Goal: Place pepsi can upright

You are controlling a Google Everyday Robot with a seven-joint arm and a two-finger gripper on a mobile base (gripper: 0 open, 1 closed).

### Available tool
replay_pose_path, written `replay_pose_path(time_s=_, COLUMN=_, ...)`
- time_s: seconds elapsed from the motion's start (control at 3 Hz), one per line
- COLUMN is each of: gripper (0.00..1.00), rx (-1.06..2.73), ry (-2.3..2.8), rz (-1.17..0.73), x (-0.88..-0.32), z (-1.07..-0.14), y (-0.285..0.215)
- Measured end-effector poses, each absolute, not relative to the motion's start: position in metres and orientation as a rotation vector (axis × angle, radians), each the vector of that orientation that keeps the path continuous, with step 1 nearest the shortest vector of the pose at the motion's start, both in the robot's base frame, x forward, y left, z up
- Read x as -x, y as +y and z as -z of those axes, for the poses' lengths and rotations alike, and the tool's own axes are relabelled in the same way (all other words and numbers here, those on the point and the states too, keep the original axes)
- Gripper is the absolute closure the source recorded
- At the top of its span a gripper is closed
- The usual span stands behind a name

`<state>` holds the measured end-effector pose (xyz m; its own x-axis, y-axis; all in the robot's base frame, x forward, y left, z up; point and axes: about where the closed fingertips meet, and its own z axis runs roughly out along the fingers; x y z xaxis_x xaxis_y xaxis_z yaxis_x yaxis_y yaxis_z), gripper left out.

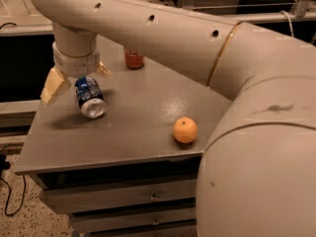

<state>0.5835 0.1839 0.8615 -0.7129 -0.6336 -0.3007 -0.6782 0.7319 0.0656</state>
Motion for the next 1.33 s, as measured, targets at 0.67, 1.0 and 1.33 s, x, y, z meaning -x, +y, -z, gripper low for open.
replay_pose_path(time_s=0.67, gripper=0.24, rx=0.936, ry=2.731, rz=-0.077, x=-0.592, z=-0.842, y=0.196)
replay_pose_path(time_s=1.0, gripper=0.48, rx=0.921, ry=2.704, rz=-0.013, x=-0.598, z=-0.848, y=0.192)
replay_pose_path(time_s=1.33, gripper=0.71, rx=0.931, ry=2.638, rz=-0.017, x=-0.602, z=-0.864, y=0.18)
